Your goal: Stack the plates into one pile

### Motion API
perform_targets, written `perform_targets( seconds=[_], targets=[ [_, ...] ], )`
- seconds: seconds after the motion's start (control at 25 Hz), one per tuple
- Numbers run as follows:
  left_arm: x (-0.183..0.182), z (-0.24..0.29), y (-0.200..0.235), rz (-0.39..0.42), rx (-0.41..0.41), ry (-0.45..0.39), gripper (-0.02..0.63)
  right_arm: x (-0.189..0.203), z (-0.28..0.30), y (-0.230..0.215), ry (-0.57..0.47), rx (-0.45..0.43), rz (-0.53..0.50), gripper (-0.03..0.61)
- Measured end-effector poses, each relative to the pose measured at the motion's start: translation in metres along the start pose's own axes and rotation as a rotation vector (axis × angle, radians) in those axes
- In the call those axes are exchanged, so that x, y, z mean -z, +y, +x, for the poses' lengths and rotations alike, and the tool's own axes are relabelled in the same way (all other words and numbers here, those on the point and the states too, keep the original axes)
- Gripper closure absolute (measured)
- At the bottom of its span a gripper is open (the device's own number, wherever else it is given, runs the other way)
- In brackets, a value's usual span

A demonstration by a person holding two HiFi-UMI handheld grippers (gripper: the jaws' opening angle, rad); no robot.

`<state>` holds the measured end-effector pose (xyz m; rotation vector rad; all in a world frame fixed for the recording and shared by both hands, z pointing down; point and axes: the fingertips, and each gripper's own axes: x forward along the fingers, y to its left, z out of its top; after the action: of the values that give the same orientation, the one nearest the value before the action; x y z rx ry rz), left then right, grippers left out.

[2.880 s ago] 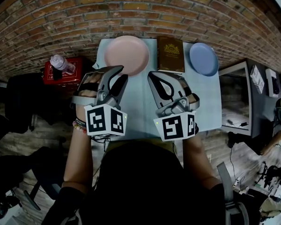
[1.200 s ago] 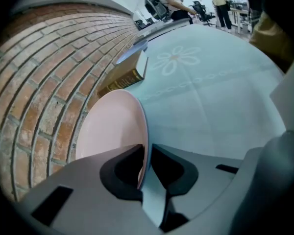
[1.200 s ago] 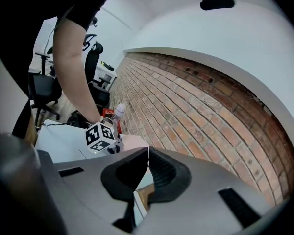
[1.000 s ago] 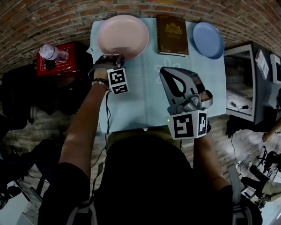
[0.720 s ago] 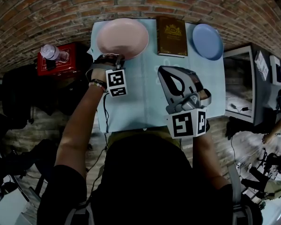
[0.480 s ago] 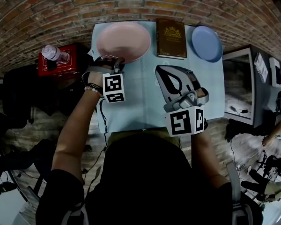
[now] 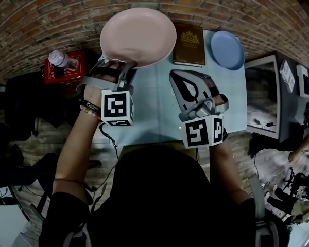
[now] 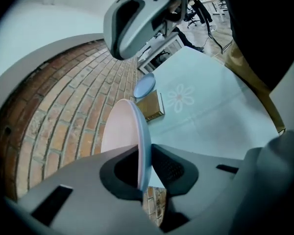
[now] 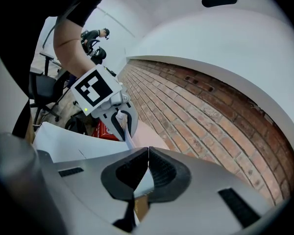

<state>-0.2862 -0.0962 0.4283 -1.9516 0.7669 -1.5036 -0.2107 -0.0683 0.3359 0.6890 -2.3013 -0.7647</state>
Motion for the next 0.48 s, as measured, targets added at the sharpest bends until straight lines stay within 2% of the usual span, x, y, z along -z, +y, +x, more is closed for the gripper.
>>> perform_targets(
  seconds=[0.2,0.48],
  targets=[
    [-0.007,-0.023,0.016,-0.016,-0.032,-0.026,0.541,-0.001,0.002,-0.001,-0.005,0.008,0.001,0.545],
    [-0.019,-0.023,0.021,-0.008,-0.04,-0.033,0.541,0.008,-0.001,-0.006,0.007,0.019,0.005,0.545]
  ],
)
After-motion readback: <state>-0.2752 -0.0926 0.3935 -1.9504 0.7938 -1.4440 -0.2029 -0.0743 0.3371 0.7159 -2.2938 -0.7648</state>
